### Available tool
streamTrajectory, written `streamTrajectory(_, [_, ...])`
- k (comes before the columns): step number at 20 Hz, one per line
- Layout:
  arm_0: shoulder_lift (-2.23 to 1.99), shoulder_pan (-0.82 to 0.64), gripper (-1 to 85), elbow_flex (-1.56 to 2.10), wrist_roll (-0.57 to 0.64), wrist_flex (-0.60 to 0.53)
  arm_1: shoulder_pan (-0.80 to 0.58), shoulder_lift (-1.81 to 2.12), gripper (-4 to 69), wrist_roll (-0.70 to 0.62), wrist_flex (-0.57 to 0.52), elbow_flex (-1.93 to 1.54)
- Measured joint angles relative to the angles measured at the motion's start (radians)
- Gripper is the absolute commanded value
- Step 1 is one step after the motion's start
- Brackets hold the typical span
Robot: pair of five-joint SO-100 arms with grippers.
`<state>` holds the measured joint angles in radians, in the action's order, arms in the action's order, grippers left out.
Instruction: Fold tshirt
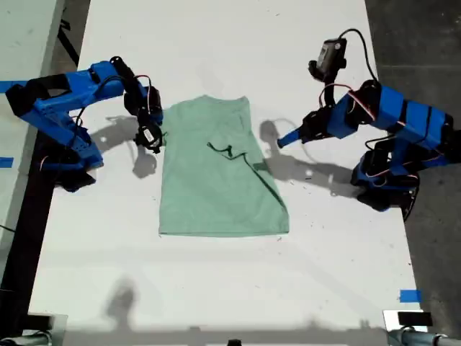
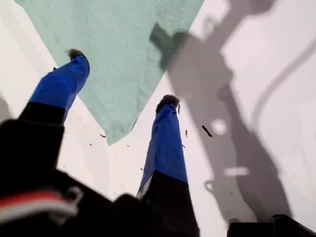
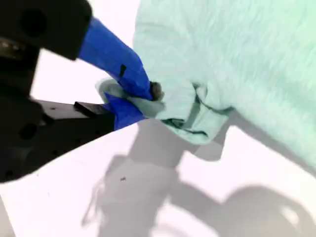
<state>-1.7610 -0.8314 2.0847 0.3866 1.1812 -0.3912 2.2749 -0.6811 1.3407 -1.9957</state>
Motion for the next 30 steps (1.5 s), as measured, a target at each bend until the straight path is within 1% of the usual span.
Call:
streamTrajectory(4, [0.087, 0.129, 0.1, -0.276, -0.012, 0.029, 0.0, 0.012, 30.4, 0.0, 0.0, -0.003])
streamTrajectory(8, [0.319, 0.23, 0.1, -0.6, 0.017, 0.051, 0.0, 0.023, 30.4, 0.011, 0.0, -0.017])
streamTrajectory(11, [0.561, 0.273, 0.1, -0.881, 0.025, 0.106, 0.0, 0.055, 30.2, 0.021, -0.002, -0.043])
streamTrajectory(14, [0.75, 0.295, 0.1, -1.094, 0.034, 0.114, 0.005, 0.103, 30.0, 0.035, -0.003, -0.077])
streamTrajectory(15, [0.785, 0.295, 0.1, -1.117, 0.043, 0.103, 0.005, 0.124, 29.9, 0.037, -0.003, -0.092])
streamTrajectory(16, [0.821, 0.295, 2.2, -1.132, 0.052, 0.094, 0.005, 0.147, 29.9, 0.041, -0.003, -0.109])
streamTrajectory(17, [0.845, 0.295, 14.3, -1.138, 0.063, 0.08, 0.005, 0.167, 29.8, 0.043, -0.003, -0.126])
streamTrajectory(18, [0.865, 0.295, 24.2, -1.138, 0.074, 0.061, 0.005, 0.183, 29.8, 0.046, -0.003, -0.14])
streamTrajectory(21, [0.876, 0.296, 30.0, -1.14, 0.094, 0.035, 0.005, 0.195, 29.8, 0.049, -0.003, -0.147])
streamTrajectory(22, [0.876, 0.296, 30.8, -1.14, 0.094, 0.055, 0.005, 0.195, 29.6, 0.049, -0.003, -0.147])
streamTrajectory(25, [0.782, 0.304, 28.3, -1.126, 0.094, 0.166, 0.009, 0.195, 25.9, 0.049, -0.003, -0.147])
streamTrajectory(28, [0.583, 0.362, 28.4, -1.058, 0.043, 0.27, 0.041, 0.192, 26.2, 0.051, -0.003, -0.147])
streamTrajectory(30, [0.479, 0.417, 28.4, -0.971, -0.003, 0.298, 0.086, 0.175, 27.3, 0.063, -0.006, -0.147])
